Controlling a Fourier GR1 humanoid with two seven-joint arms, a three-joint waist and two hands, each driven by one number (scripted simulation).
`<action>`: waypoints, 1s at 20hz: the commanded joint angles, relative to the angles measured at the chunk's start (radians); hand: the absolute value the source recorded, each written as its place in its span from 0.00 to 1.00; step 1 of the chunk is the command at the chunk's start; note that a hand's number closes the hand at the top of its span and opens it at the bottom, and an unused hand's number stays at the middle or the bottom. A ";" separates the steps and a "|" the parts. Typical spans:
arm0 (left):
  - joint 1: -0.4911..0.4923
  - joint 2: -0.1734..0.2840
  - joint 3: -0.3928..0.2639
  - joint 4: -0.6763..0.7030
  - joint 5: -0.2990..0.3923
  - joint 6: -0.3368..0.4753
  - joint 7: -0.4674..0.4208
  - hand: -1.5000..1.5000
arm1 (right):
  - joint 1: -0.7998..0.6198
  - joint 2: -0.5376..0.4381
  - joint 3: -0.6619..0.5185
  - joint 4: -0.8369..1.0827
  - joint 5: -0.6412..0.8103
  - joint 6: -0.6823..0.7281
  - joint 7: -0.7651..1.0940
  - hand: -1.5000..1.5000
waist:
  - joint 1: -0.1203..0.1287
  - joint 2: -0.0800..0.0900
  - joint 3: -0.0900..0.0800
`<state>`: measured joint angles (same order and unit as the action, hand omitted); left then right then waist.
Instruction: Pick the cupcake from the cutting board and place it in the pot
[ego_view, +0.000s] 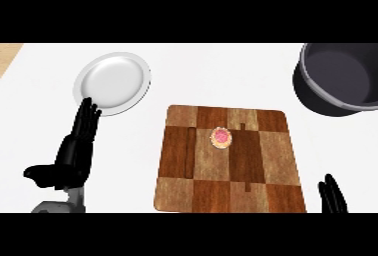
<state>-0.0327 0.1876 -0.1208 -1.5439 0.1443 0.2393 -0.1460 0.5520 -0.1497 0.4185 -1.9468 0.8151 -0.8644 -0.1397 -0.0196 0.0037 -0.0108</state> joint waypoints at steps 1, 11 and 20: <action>-0.013 0.005 0.002 -0.006 -0.008 0.001 -0.002 0.50 | 0.116 0.051 0.023 0.018 0.186 0.118 0.164 0.00 | 0.015 0.014 -0.002; -0.006 -0.033 -0.048 -0.016 -0.029 0.008 0.013 0.50 | -0.109 0.149 0.200 -0.075 0.614 0.477 0.767 0.00 | 0.040 0.008 0.006; 0.024 -0.035 -0.032 -0.022 -0.033 0.004 0.008 0.50 | -0.585 0.150 0.296 0.112 0.548 0.749 1.321 0.00 | 0.038 -0.001 0.010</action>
<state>-0.0226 0.1562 -0.1561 -1.5607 0.1188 0.2377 -0.1424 0.1637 -0.0025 0.6734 -1.9049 1.4083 -0.2057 0.9658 0.0187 0.0060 -0.0024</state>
